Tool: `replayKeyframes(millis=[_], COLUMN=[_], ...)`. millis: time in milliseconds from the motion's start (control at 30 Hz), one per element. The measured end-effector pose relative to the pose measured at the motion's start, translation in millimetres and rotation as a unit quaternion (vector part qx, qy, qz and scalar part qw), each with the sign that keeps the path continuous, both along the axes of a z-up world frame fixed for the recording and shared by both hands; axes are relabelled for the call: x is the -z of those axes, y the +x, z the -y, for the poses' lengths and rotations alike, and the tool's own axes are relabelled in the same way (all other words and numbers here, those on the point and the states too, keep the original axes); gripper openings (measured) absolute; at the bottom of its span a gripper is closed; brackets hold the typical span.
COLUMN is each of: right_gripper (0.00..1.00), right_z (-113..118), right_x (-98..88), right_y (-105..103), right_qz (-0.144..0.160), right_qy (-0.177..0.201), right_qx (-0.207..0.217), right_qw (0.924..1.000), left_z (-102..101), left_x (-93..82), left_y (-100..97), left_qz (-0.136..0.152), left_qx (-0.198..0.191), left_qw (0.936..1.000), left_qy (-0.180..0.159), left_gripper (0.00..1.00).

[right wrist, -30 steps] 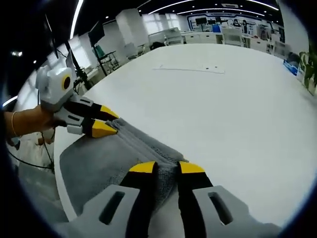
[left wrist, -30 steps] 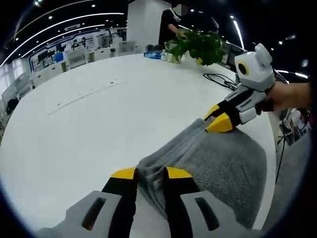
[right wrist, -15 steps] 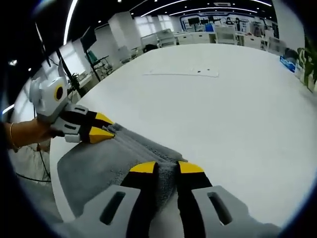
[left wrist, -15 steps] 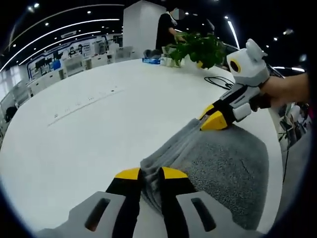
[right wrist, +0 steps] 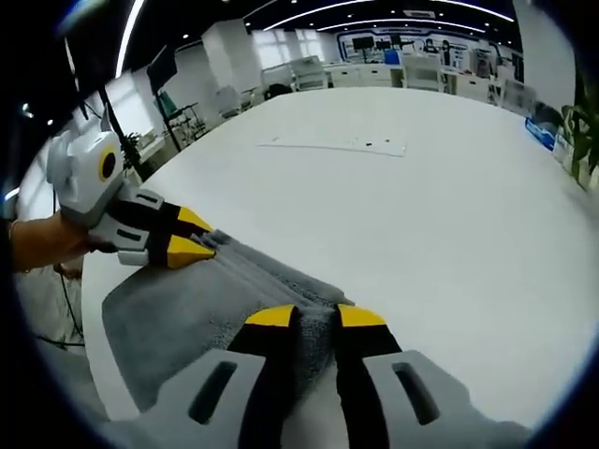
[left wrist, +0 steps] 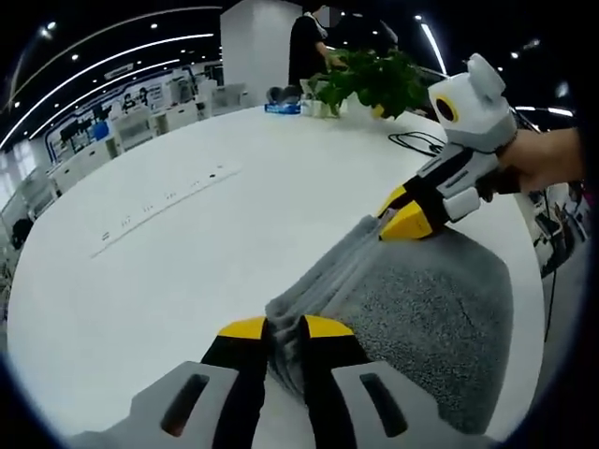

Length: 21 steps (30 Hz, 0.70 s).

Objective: Fold the towel on the table until its edges align and the towel forms a compact rectangular stack.

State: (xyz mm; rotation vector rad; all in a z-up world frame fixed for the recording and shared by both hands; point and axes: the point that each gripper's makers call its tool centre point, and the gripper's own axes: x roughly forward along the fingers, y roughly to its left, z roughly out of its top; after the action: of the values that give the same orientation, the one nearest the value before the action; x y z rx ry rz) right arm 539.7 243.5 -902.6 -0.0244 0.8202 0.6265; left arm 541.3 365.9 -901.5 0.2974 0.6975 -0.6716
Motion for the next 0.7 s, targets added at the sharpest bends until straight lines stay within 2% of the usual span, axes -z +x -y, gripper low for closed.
replayKeyframes(millis=[67, 200, 267, 333, 400, 500, 633, 700], right_gripper=[0.14, 0.14, 0.16, 0.20, 0.25, 0.30, 0.39, 0.44], right_z=[-0.3, 1.7, -0.2, -1.1, -3.0, -6.9, -6.0, -7.5], right_x=[-5.9, -15.7, -24.5, -32.5, -37.1, -53.6, -66.2, -68.8], right_y=[2.7, -1.8, -4.2, -4.2, -4.9, -3.6, -5.6, -11.7], right_qz=[0.008, 0.015, 0.027, 0.043, 0.044, 0.068, 0.085, 0.084], right_qy=[0.020, 0.033, 0.042, 0.042, 0.039, 0.043, 0.046, 0.044], right_qx=[0.012, 0.015, 0.015, 0.009, 0.006, -0.005, -0.005, -0.015], right_qw=[0.9997, 0.9992, 0.9986, 0.9982, 0.9983, 0.9968, 0.9953, 0.9954], left_z=[-1.8, -8.6, -6.4, -7.4, -6.7, -7.1, -6.2, -6.5], left_x=[-1.8, -11.9, -24.4, -33.3, -44.0, -58.6, -69.0, -73.4], left_y=[0.4, 1.2, 1.4, -1.9, -4.0, -8.4, -17.9, -25.1], left_qz=[-0.003, -0.001, 0.005, 0.006, 0.020, 0.033, 0.031, 0.037], left_qx=[-0.011, -0.039, -0.052, -0.050, -0.043, -0.038, -0.030, -0.021], left_qw=[0.9999, 0.9991, 0.9976, 0.9974, 0.9974, 0.9968, 0.9961, 0.9966], left_qy=[-0.005, -0.015, -0.046, -0.052, -0.055, -0.062, -0.078, -0.071], left_gripper=[0.16, 0.24, 0.28, 0.33, 0.35, 0.38, 0.49, 0.52])
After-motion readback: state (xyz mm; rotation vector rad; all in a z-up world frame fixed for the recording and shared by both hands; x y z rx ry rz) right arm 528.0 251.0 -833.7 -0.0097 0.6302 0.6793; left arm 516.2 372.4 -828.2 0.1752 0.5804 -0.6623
